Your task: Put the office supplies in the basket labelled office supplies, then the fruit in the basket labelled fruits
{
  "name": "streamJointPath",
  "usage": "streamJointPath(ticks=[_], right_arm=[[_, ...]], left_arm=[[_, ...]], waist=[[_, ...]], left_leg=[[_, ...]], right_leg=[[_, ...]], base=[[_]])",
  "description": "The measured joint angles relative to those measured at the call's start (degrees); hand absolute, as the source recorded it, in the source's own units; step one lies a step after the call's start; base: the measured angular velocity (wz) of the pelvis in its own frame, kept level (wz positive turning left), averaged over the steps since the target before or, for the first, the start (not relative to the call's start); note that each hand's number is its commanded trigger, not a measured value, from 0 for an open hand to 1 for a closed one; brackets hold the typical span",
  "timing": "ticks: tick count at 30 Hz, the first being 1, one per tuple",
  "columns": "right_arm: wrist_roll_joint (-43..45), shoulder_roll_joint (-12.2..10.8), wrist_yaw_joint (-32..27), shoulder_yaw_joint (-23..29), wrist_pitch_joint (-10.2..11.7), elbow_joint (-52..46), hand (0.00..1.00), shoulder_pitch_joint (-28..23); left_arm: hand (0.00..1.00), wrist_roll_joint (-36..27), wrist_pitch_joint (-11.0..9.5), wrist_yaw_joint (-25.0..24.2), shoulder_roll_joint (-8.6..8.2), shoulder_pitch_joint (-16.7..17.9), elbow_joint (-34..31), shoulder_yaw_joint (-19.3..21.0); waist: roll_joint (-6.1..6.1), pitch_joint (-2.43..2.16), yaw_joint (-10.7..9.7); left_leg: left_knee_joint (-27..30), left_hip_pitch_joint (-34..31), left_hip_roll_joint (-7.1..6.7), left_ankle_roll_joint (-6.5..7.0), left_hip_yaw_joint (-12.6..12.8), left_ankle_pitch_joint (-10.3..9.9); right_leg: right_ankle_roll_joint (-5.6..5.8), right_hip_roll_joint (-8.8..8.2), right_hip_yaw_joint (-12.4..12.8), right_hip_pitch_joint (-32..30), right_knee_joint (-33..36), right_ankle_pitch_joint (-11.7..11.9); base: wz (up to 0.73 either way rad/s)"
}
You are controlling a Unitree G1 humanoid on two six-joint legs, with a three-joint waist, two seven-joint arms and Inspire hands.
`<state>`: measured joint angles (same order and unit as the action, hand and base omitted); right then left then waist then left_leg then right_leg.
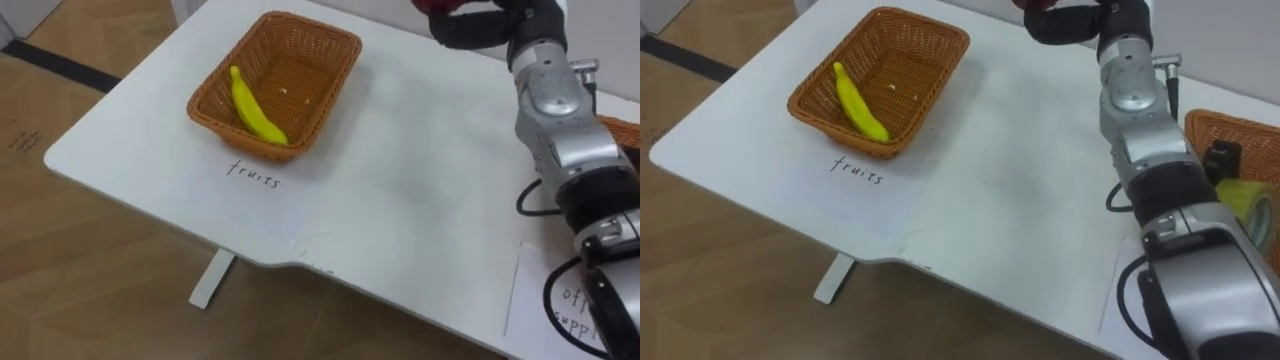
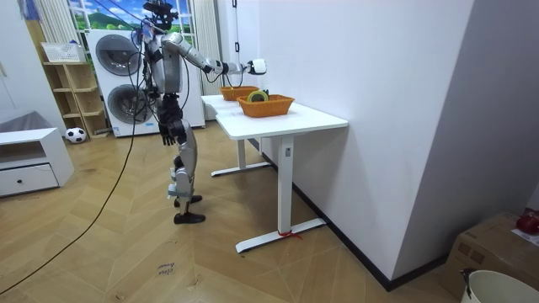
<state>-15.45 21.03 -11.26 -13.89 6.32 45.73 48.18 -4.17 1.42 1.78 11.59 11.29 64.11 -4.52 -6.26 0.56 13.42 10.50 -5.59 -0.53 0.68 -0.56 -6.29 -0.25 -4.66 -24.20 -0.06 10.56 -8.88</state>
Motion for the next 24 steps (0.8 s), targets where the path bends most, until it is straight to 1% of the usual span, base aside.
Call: streamJointPath(ticks=[2, 3, 5, 7, 8, 10, 12, 16, 19, 21, 24], right_arm=[[0.00, 0.00, 0.24, 0.01, -0.32, -0.29, 1.00, 0.00], [0.01, 0.02, 0.12, 0.03, -0.94, -1.67, 1.00, 0.00], [0.82, -0.01, -0.16, 0.02, -1.43, -3.42, 1.00, 0.00], [2.05, -0.03, -1.01, 0.01, -1.49, -4.18, 1.00, 0.00], [2.03, -0.11, -1.32, -0.02, -1.71, -4.48, 1.00, 0.00], [2.02, -0.27, -1.33, -0.55, -2.34, -5.32, 1.00, 0.00], [2.04, -0.30, -1.28, -1.18, -2.79, -5.85, 1.00, 0.00], [2.58, -0.30, -1.34, -1.48, -3.55, -8.51, 1.00, 0.00], [3.21, -0.51, -1.33, -1.75, -3.90, -10.95, 1.00, 0.04], [3.40, -0.67, -1.31, -1.84, -4.09, -10.88, 1.00, 0.06], [4.55, -0.99, -0.74, -3.31, -5.03, -10.90, 1.00, 0.06]], left_arm=[[0.00, 0.62, 0.16, 0.06, -0.04, 0.36, 0.05, 0.80], [0.00, 0.93, 0.43, 0.04, -0.22, 0.49, 0.05, 1.67], [0.00, 1.07, 1.39, 0.04, -0.32, 0.50, 0.06, 2.01], [0.00, 1.44, 2.06, 0.05, -0.35, 0.49, 0.04, 2.10], [0.00, 1.68, 2.36, 0.13, -0.36, 0.51, 0.06, 2.11], [0.00, 2.16, 2.75, 0.23, -0.37, 0.71, 0.05, 2.11], [0.00, 2.16, 3.62, 0.35, -0.37, 0.77, 0.05, 2.11], [0.00, 2.68, 3.72, 0.45, -0.40, 1.01, 0.01, 2.10], [0.00, 4.14, 4.16, 0.42, -0.72, 1.05, -0.06, 3.66], [0.00, 4.93, 4.44, 0.42, -0.82, 0.66, -0.25, 4.45], [0.00, 4.97, 4.45, 0.30, -0.82, 0.67, -0.42, 5.95]], waist=[[-0.62, -0.04, 0.19], [-1.00, 0.08, 0.17], [-1.21, 0.11, 0.18], [-1.21, 0.13, 0.49], [-1.23, 0.12, 1.27], [-1.23, 0.14, 1.68], [-1.23, 0.19, 2.48], [-1.30, 0.22, 2.74], [-1.33, 0.22, 3.18], [-1.34, 0.25, 3.94], [-1.35, 0.26, 4.41]], left_leg=[[-0.19, 0.40, 0.01, -0.01, -0.05, -0.01], [-0.19, 0.39, 0.01, -0.01, -0.31, -0.03], [-0.15, 0.35, -0.11, -0.01, -0.77, -0.05], [-0.11, 0.54, -0.22, -0.01, -1.42, -0.06], [-0.15, 0.76, -0.20, -0.02, -1.42, -0.09], [-0.16, 0.86, -0.19, -0.02, -1.86, -0.09], [-0.20, 1.03, -0.20, -0.04, -2.12, -0.10], [-0.02, 0.61, -0.28, -0.04, -2.78, -0.10], [-0.15, 0.61, -0.36, -0.04, -2.75, -0.10], [-0.18, 0.63, -0.37, -0.04, -2.72, -0.10], [-0.29, 0.74, -0.31, -0.04, -2.76, -0.10]], right_leg=[[0.04, 0.07, 0.11, 0.42, -0.07, -0.03], [0.04, 0.09, 0.10, 0.41, -0.12, -0.02], [0.04, 0.07, -0.16, 0.56, -0.15, -0.02], [0.11, 0.02, -0.65, 1.09, -0.38, -0.05], [0.13, 0.04, -0.88, 1.40, -0.66, -0.04], [0.16, 0.05, -1.16, 1.73, -0.80, -0.05], [0.23, 0.09, -1.35, 2.04, -0.89, -0.10], [0.36, 0.01, -2.03, 2.02, -0.98, -0.18], [0.52, -0.09, -2.02, 2.02, -0.98, -0.29], [0.57, -0.13, -2.02, 2.05, -0.95, -0.31], [0.58, -0.13, -2.01, 2.12, -0.92, -0.32]], base=[[0.00], [0.00], [0.06], [0.13], [0.09], [0.09], [0.06], [0.10], [0.00], [0.00], [0.00]])
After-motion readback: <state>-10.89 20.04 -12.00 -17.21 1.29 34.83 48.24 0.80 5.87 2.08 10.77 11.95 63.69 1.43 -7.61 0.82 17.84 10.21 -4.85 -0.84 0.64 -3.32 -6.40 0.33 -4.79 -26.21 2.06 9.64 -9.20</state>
